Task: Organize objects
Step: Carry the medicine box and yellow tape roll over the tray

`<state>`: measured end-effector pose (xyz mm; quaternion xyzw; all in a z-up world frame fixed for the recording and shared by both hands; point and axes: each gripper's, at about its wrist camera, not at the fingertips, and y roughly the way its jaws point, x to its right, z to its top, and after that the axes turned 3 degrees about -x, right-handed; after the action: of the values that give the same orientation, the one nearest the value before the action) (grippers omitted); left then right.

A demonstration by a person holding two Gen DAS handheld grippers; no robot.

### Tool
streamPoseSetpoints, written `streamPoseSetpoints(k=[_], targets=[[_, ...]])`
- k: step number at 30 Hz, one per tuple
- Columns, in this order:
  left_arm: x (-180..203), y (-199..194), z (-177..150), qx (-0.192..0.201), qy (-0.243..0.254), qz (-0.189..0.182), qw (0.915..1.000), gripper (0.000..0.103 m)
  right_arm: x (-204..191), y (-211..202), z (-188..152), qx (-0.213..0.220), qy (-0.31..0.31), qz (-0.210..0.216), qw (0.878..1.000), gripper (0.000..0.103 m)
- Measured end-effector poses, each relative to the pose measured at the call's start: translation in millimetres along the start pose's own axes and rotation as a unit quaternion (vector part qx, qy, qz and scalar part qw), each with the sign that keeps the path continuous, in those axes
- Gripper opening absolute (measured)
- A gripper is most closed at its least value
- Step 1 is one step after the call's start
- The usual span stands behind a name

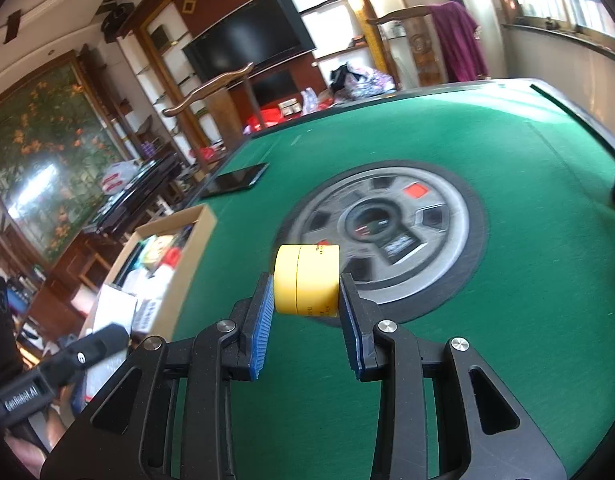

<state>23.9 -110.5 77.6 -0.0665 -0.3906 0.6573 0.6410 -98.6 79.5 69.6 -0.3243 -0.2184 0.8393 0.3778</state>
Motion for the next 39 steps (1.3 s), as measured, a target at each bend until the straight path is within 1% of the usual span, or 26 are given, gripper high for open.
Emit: streamPoseSetpoints(k=[5, 10, 16, 20, 25, 27, 32, 36, 39], targets=[[-30.2, -20.6, 10.0, 0.025, -0.033, -0.015, 0.9990, 0.026, -30.3, 10.1, -3.9, -0.008, 0.005, 0.036, 0.999, 0.031], [-59.4, -37.1, 17.3, 0.050, -0.062, -0.017, 0.9967, 0.026, -72.2, 25.7, -3.0, -0.025, -0.027, 0.049, 0.998, 0.031], [-102.5, -57.5, 23.6, 0.073, -0.090, 0.004, 0.9932, 0.026, -117.1, 37.7, 3.3, -0.034, -0.063, 0.063, 0.995, 0.031], [-124.0, -64.0, 23.5, 0.075, -0.098, 0.025, 0.9920, 0.026, -146.3, 51.9, 6.8, -0.047, -0.085, 0.071, 0.993, 0.031], [-140.4, -64.0, 26.3, 0.073, -0.092, 0.061, 0.9912, 0.026, -175.6, 69.4, 11.9, -0.060, -0.107, 0.078, 0.989, 0.031], [-145.1, -58.4, 30.4, 0.064, -0.084, 0.081, 0.9911, 0.026, -187.6, 75.9, 12.5, -0.064, -0.117, 0.075, 0.988, 0.031], [-151.7, -39.6, 40.1, 0.050, -0.069, 0.123, 0.9888, 0.026, -204.4, 100.1, 16.0, -0.074, -0.134, 0.053, 0.987, 0.031], [-143.5, -21.6, 46.7, 0.037, -0.048, 0.141, 0.9882, 0.026, -209.5, 119.4, 23.3, -0.079, -0.138, 0.034, 0.987, 0.032], [-132.2, -10.3, 47.6, 0.035, -0.021, 0.160, 0.9863, 0.026, -211.9, 132.7, 30.1, -0.082, -0.135, 0.026, 0.987, 0.032]])
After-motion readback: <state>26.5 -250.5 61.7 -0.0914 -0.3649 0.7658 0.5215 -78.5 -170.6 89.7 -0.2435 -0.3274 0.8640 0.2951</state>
